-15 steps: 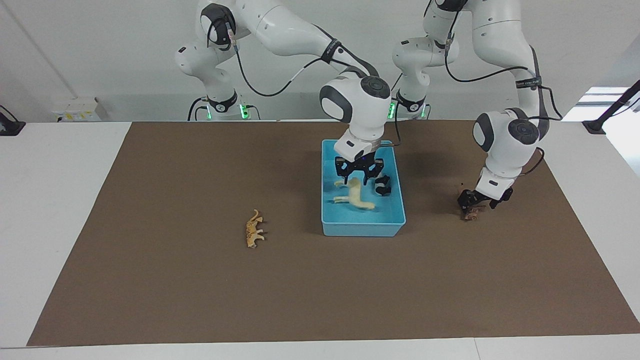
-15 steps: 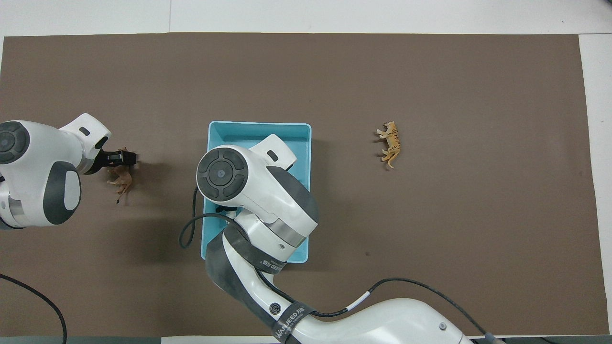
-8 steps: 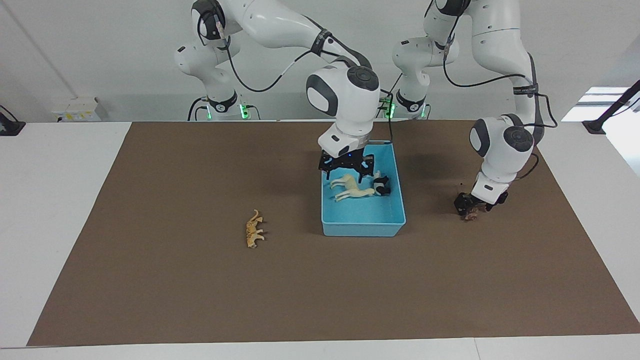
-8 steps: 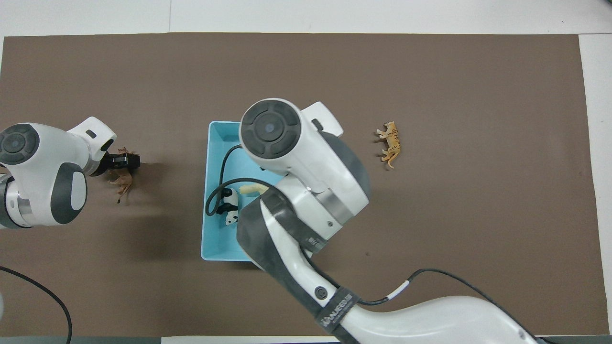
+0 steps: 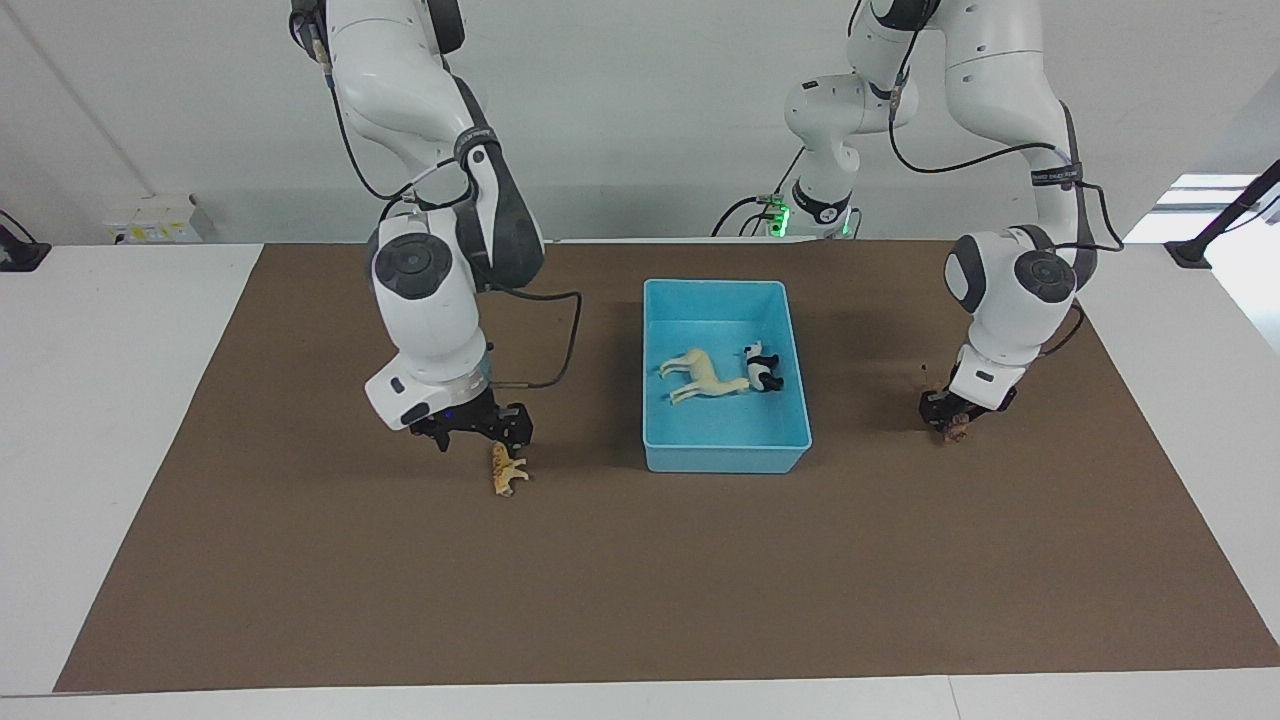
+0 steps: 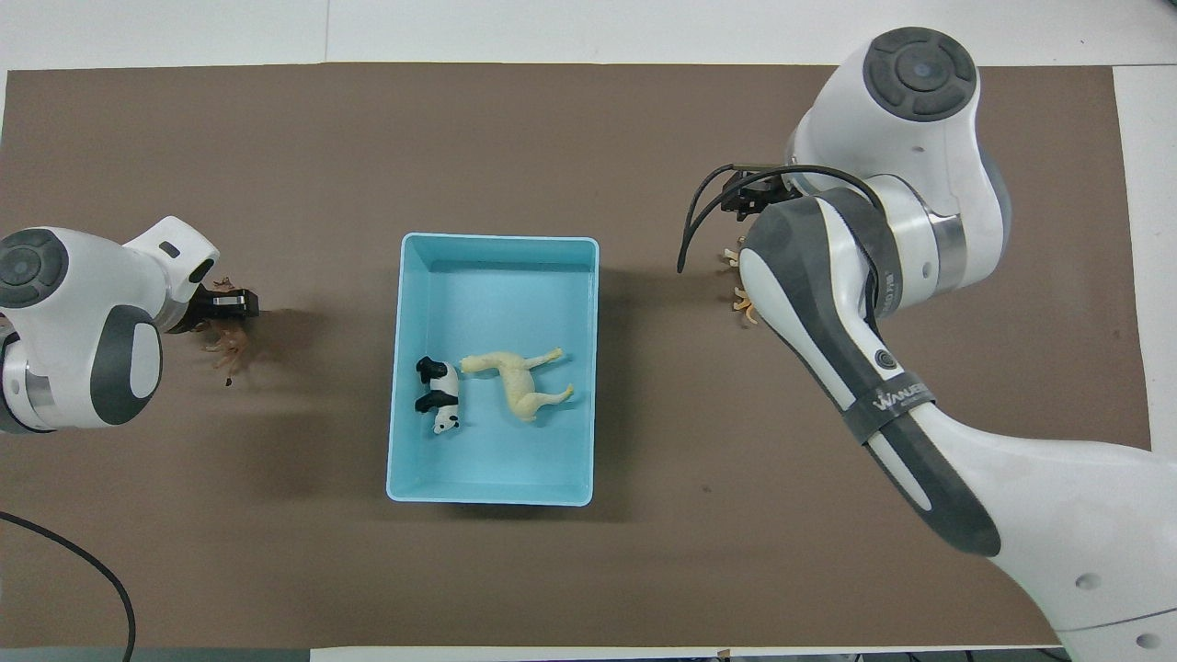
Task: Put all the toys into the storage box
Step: 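Drop the brown horse in the box while the right gripper grasps the tiger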
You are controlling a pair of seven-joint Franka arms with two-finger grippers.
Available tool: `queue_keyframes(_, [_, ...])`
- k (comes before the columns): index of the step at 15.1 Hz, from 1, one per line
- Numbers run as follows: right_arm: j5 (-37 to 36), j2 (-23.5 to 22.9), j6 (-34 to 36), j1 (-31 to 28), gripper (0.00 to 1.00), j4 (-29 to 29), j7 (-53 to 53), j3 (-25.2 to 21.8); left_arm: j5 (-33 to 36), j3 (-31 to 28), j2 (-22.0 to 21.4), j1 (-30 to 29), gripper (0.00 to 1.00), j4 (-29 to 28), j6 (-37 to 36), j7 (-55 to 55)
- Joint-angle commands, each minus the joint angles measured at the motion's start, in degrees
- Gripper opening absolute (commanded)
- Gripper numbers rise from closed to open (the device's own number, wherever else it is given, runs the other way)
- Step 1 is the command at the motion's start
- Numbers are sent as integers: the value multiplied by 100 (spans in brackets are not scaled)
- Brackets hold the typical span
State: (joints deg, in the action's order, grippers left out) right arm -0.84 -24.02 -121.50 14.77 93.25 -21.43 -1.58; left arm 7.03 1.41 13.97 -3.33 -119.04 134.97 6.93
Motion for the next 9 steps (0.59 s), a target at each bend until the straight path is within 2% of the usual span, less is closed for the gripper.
queue_keyframes(1, [75,301,-699,52,100,887,165,88,79,35,-96,384,20,669,-1101,659])
queue_keyframes(3, [75,249,-875,44,100,1010,322,88,44,70,-166,770,20,1135,-1884,1299])
queue_keyframes(5, [84,257,-1086,35,100,1229,507,88,-201,123,-341,1323,20,1365,-2508,2125])
queue_keyframes(9, [84,205,-1701,26,100,1599,640,88,-387,141,-518,2378,20,1270,-2486,4067])
